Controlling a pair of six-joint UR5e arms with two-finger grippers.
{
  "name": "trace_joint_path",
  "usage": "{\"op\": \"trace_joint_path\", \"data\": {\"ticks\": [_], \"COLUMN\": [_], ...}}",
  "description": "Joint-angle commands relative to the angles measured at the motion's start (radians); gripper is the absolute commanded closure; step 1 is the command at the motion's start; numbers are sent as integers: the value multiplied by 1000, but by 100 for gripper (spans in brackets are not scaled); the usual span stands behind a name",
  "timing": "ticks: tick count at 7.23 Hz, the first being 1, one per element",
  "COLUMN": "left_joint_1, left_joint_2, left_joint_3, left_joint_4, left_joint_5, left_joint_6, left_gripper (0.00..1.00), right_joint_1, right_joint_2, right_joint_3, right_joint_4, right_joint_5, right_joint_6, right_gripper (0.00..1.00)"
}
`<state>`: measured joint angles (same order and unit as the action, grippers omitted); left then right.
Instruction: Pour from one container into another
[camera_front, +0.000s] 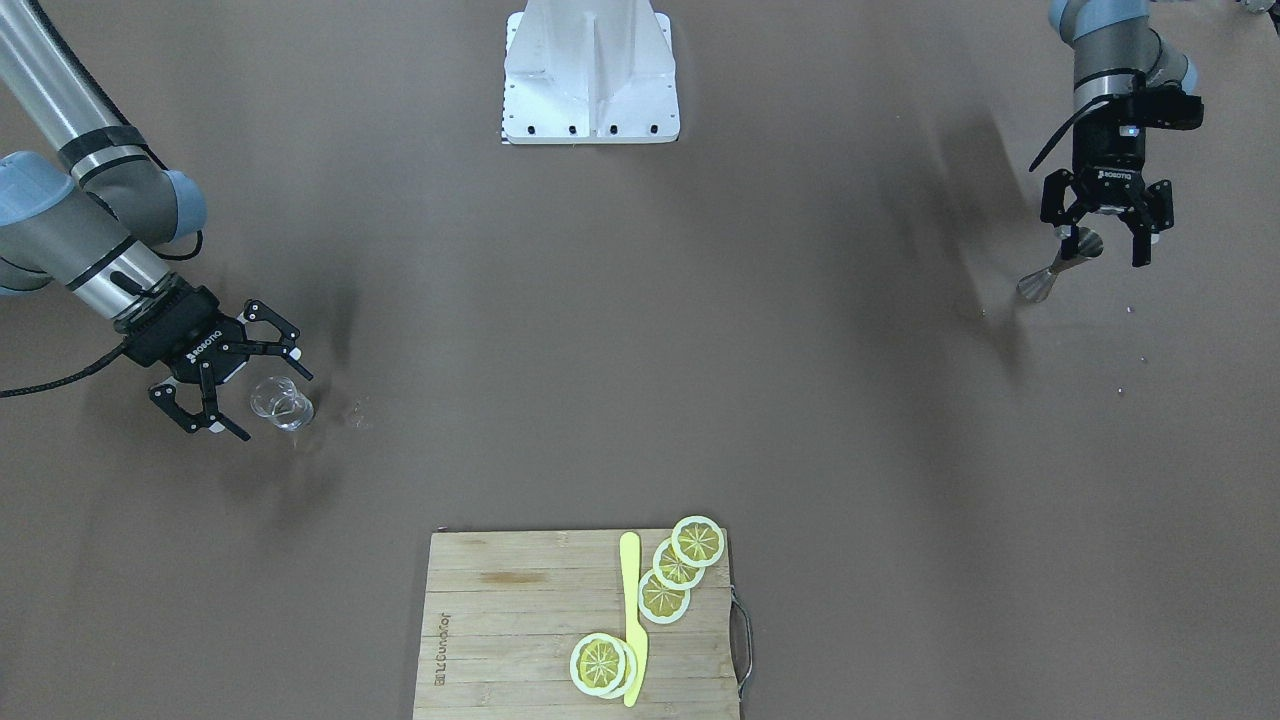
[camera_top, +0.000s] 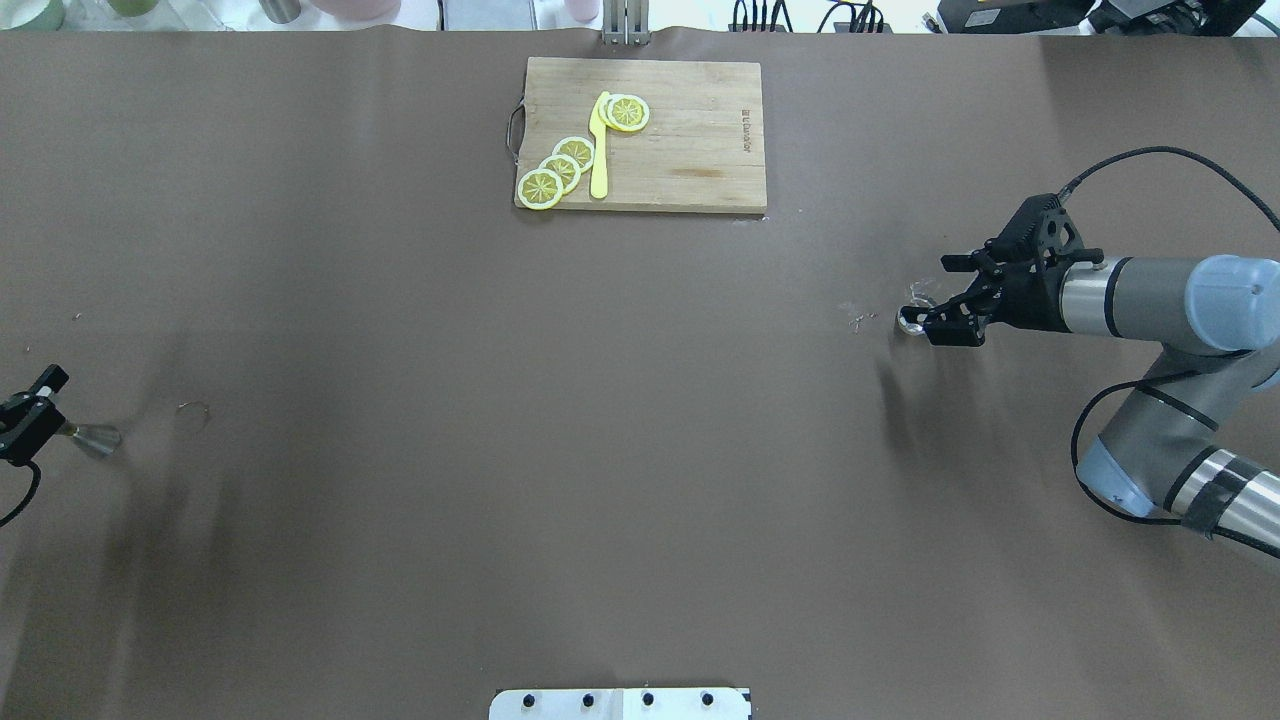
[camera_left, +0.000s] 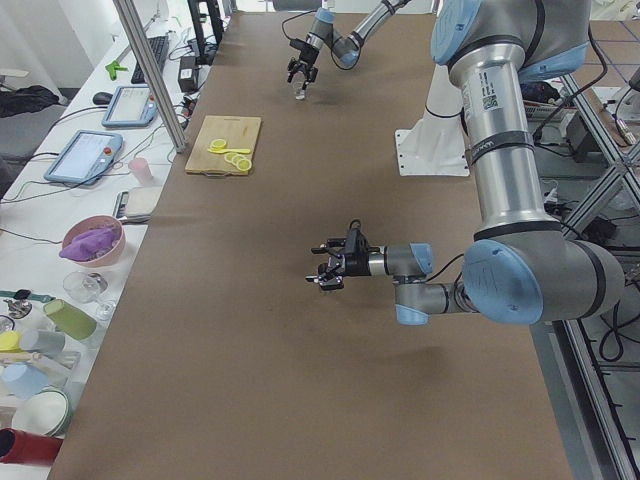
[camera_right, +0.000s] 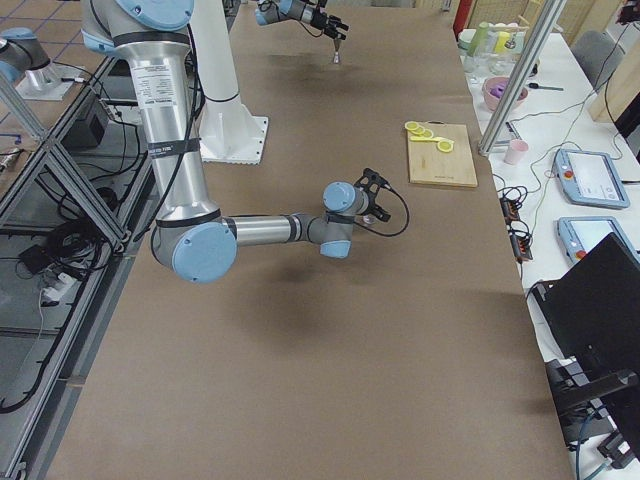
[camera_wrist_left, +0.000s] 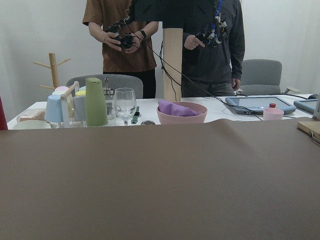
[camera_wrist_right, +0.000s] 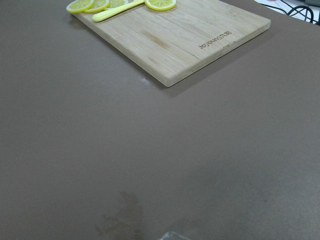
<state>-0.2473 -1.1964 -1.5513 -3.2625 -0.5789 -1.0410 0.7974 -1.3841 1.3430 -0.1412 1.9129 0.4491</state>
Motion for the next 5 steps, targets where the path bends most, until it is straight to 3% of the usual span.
{"op": "trace_joint_path", "data": {"ticks": [1,5], "left_joint_1": [26,86], "left_joint_2": [-23,-45], "left_joint_3": [40,91], "left_joint_4": [-6,-6], "left_joint_5": [39,126], "left_joint_6": [-20,-50], "left_gripper": [5,5], "right_joint_1": [-4,-12], "right_joint_2": [-4,-15], "right_joint_3": [-2,-2], "right_joint_4": [0,0], "right_joint_5": [5,8], "right_joint_6": [17,17], "right_gripper": [10,24]}}
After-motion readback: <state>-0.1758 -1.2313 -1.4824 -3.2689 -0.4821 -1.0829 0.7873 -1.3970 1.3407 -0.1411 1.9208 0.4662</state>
